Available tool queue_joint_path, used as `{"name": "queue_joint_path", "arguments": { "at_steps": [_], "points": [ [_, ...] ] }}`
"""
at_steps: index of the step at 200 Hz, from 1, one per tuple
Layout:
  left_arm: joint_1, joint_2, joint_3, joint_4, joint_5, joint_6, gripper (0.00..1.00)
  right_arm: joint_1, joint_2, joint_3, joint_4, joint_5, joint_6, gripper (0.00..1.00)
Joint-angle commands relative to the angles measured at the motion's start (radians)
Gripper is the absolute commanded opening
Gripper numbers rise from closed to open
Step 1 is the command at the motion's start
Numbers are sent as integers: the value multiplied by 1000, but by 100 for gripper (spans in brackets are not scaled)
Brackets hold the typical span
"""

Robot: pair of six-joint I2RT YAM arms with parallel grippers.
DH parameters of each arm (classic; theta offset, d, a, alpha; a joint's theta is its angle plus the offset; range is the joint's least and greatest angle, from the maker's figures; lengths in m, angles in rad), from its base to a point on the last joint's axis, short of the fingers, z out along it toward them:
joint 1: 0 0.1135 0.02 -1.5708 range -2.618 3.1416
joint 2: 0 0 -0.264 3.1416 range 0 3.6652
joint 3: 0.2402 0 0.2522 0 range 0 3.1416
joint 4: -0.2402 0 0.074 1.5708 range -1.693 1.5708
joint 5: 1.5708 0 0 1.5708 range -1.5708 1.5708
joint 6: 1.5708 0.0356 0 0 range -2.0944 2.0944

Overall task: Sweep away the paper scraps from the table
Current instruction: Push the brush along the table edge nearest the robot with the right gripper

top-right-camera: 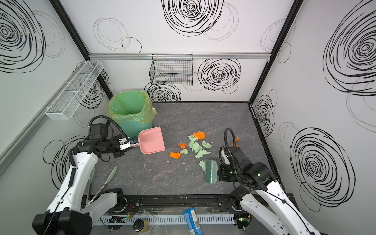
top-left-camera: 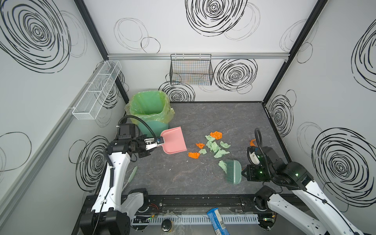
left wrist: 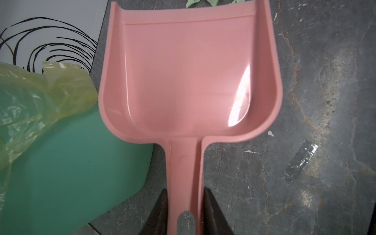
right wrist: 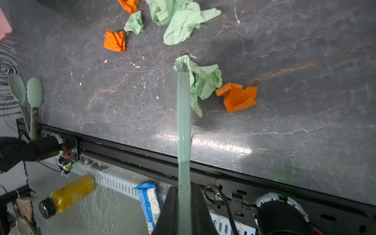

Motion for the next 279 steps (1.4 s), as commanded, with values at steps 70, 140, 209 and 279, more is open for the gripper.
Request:
{"name": "queue_joint_path", "arguments": {
  "at_steps": [70, 140, 209, 279],
  "points": [
    [-4, 8, -4, 23, 44, 14, 0, 31, -202, -25, -28, 96, 344, 0],
    [-2, 9, -27, 36, 49, 27, 0, 170, -460, -114, -30, 121, 686, 0],
    [18, 22, -44, 51, 49, 50, 0, 190, -321, -129, -31, 215, 642, 0],
    [45, 51, -61, 67, 78, 78, 0, 191, -336, -189, -30, 235, 720, 0]
  ]
}}
